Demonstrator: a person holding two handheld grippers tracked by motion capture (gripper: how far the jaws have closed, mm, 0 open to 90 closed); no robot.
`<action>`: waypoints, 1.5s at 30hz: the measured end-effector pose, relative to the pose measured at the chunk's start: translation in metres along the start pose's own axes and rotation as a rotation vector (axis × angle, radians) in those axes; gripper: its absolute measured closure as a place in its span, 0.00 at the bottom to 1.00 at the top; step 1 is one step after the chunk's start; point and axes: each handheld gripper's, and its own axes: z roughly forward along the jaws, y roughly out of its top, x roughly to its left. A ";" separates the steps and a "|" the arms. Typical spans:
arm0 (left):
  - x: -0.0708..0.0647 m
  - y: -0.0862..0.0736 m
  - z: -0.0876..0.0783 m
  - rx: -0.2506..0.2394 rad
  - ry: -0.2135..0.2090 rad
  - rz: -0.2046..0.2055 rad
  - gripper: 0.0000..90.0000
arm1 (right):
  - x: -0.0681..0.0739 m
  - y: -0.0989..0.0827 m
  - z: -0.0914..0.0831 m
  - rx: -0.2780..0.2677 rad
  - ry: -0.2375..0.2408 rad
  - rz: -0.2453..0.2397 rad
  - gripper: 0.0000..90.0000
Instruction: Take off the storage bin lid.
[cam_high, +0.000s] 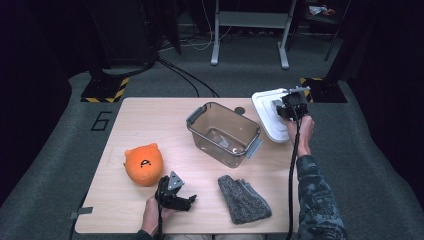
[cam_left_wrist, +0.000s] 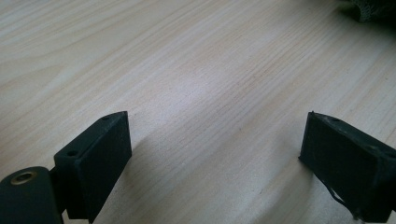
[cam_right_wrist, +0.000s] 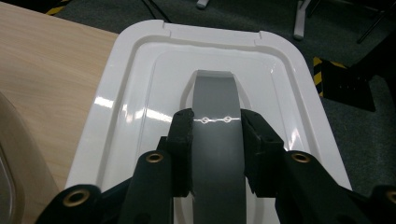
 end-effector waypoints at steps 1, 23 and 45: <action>0.000 0.000 0.000 0.000 0.000 0.000 0.09 | 0.001 -0.002 0.002 0.003 -0.001 0.004 0.74; 0.000 0.000 0.000 -0.001 0.001 0.000 0.09 | 0.011 -0.034 0.037 0.069 -0.010 0.082 0.74; 0.000 0.000 0.000 -0.002 0.001 0.000 0.09 | 0.013 -0.067 0.067 0.119 -0.058 0.153 0.74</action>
